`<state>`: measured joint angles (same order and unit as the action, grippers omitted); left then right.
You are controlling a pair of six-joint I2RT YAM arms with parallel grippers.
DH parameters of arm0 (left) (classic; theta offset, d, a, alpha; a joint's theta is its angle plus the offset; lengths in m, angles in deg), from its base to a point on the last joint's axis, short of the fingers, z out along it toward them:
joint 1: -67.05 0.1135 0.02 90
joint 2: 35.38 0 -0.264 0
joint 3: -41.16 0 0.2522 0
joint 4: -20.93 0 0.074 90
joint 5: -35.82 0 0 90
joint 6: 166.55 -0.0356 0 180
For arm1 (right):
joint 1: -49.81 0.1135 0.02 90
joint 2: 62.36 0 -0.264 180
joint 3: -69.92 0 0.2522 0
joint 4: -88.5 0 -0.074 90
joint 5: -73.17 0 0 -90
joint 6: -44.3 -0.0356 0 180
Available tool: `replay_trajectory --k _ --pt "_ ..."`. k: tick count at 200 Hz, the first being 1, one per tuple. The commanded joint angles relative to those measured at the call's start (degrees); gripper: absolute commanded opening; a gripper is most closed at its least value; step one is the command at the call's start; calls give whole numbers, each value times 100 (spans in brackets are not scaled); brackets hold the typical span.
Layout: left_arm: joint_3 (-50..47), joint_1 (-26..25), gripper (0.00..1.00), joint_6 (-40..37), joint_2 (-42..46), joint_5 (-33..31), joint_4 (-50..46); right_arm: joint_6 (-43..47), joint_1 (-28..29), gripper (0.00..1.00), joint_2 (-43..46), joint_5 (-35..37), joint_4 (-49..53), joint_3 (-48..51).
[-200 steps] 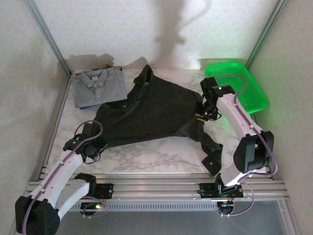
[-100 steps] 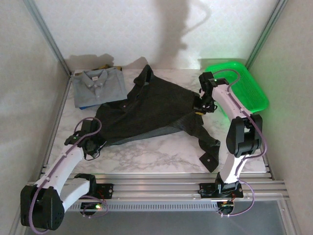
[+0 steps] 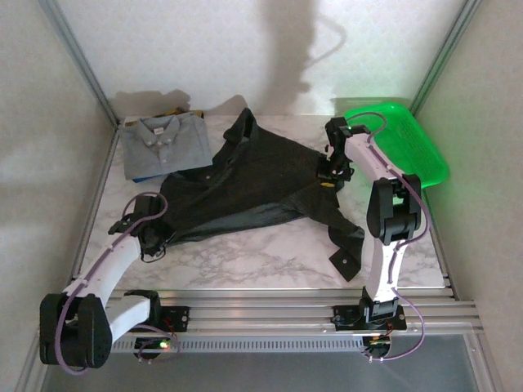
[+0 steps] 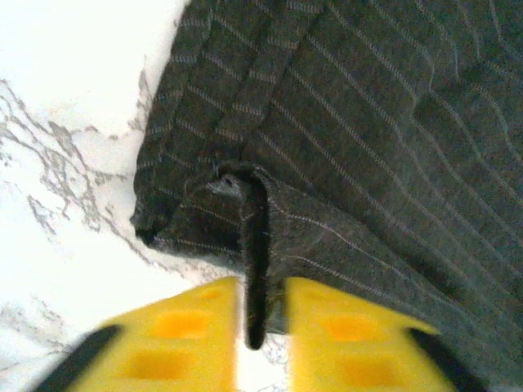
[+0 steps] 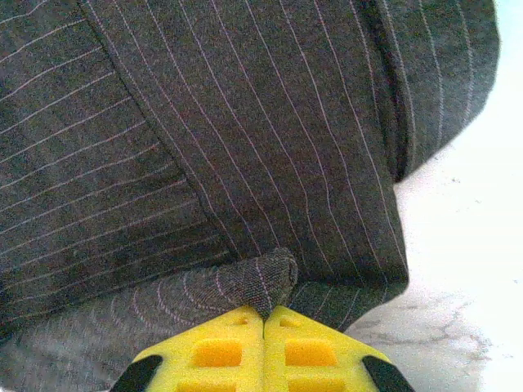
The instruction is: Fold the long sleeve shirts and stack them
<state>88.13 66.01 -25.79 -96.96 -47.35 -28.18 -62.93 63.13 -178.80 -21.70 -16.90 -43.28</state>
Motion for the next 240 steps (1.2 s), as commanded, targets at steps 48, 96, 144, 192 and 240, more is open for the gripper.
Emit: replay_trajectory --k 48,96,144,192,240 --pt "1692 74 84 -73 -353 -301 -390 150 -254 49 -594 -414 58 -1162" --pt "2787 -946 100 -101 -467 -325 -308 -69 -542 68 928 603 639 -170" --pt "2449 -2415 100 -251 -1500 410 1470 -1447 -545 69 2949 368 554 3066" --pt "2943 -2913 99 -514 -2889 700 2020 -2086 -520 67 3488 563 209 4689" --pt "3313 -3069 98 -312 -3688 560 2253 -2653 -474 64 3271 483 -549 5438"
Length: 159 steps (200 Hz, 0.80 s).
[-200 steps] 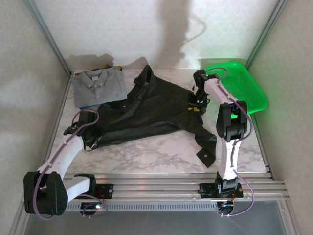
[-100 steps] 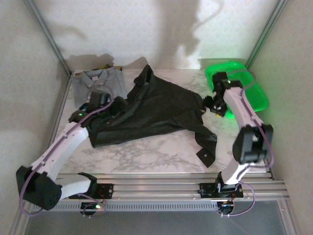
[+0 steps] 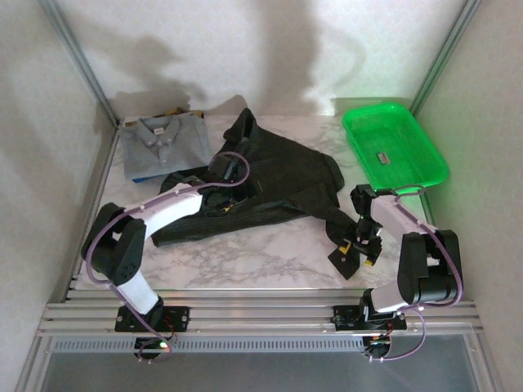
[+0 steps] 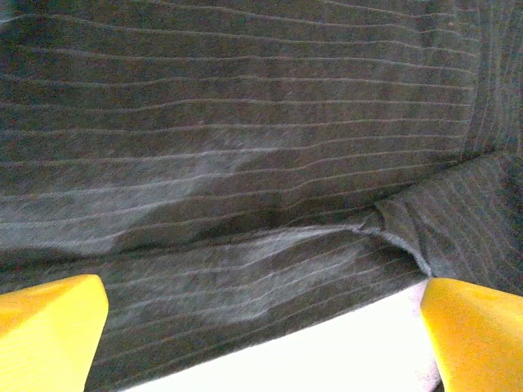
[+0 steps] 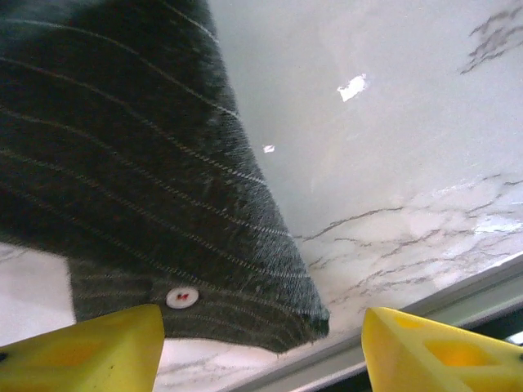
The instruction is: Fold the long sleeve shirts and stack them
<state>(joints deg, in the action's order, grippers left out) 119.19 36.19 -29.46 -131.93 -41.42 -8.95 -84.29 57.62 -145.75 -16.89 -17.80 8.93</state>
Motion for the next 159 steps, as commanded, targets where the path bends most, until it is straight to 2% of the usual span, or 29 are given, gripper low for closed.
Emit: replay_trajectory --k 1,25,35,60,78,92,110,135,159 --pt "208 -88 98 64 -207 -43 334 -526 87 64 -48 4 -472 219" --pt "220 -88 98 127 -464 -233 439 -755 107 61 -389 157 -842 261" --pt "172 -88 98 125 -528 -370 484 -845 114 54 -531 201 -982 243" --pt "5 -71 98 138 -632 -660 458 -845 118 13 -590 531 -1056 -18" --pt "-139 -87 98 74 -657 -930 368 -523 151 1 -219 1023 -596 -454" --pt "-324 -87 98 30 -663 -1164 353 -168 166 0 216 1376 -289 -849" --pt "-496 -89 99 -16 -719 -1303 376 342 213 0 641 1481 -111 -1322" --pt "-668 -87 99 -24 -792 -1404 452 1185 374 0 860 1047 -400 -1936" --pt "-679 -88 99 -51 -846 -1475 424 1984 753 0 606 914 -669 -2703"
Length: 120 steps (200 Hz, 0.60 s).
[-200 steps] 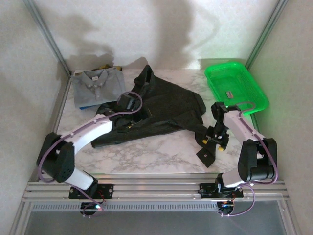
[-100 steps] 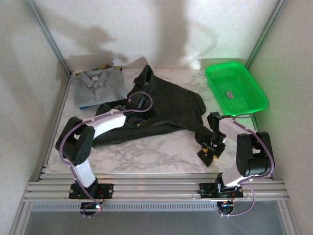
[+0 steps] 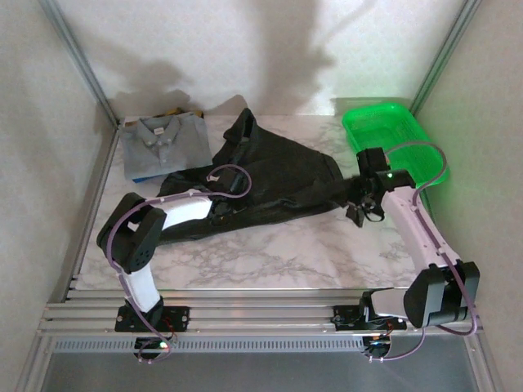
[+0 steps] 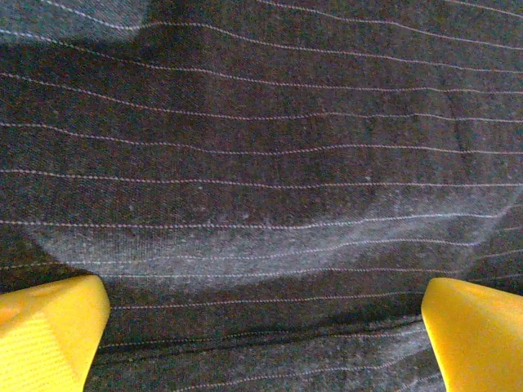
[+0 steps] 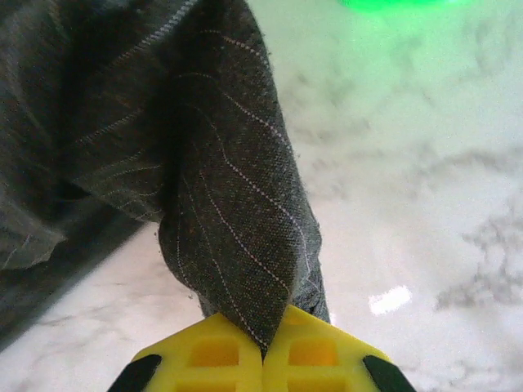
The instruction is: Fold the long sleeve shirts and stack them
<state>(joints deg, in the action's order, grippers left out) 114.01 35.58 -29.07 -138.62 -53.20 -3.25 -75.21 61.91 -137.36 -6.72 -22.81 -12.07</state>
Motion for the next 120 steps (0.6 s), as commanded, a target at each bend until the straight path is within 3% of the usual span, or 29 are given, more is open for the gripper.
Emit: replay_trajectory --k 1,55,120 --pt "-161 -27 99 -95 -174 -302 -146 1114 340 0 -256 -95 -168 -638" --pt "-182 26 99 -167 37 -433 -303 2447 1028 2 -1456 1048 -336 -2147" --pt "144 124 100 -18 597 -224 -514 3251 1525 2 -2629 1253 -739 -3327"
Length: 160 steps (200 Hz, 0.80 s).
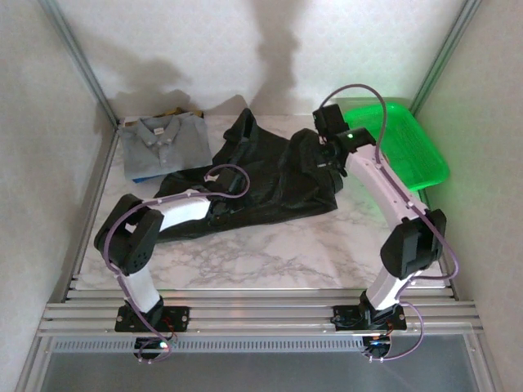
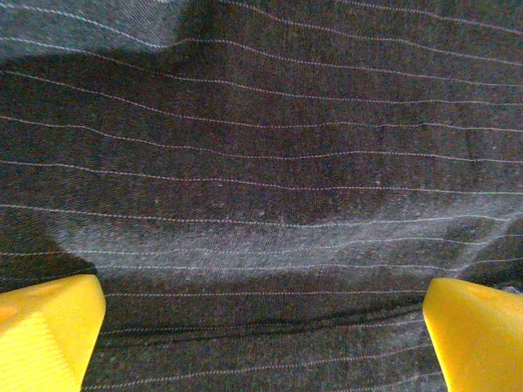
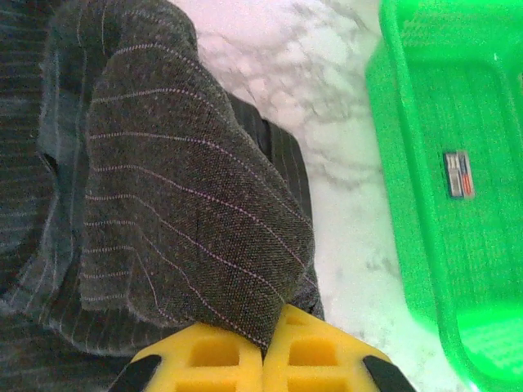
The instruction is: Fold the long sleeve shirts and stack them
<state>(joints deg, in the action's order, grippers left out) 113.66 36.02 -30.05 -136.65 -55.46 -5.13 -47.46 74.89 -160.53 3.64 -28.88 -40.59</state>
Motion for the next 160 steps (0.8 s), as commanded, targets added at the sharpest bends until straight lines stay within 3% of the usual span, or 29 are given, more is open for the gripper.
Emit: replay_trajectory --k 1,40,73,96,131,160 --pt "193 80 99 84 412 3 -330 479 239 2 -332 219 -132 -497" --pt "643 167 100 126 740 275 -610 683 569 3 -911 287 -228 -1061" --pt "602 295 100 407 1185 438 -616 1194 944 3 -1079 348 -562 -919" --pt "435 421 100 628 1567 511 -607 1019 1124 3 -1117 197 -335 -894" --pt "317 588 100 676 2080 404 -874 105 1413 7 -1074 -874 437 -998" --pt "75 828 100 708 2475 357 -1030 -330 2054 9 -1157 -1619 677 -853"
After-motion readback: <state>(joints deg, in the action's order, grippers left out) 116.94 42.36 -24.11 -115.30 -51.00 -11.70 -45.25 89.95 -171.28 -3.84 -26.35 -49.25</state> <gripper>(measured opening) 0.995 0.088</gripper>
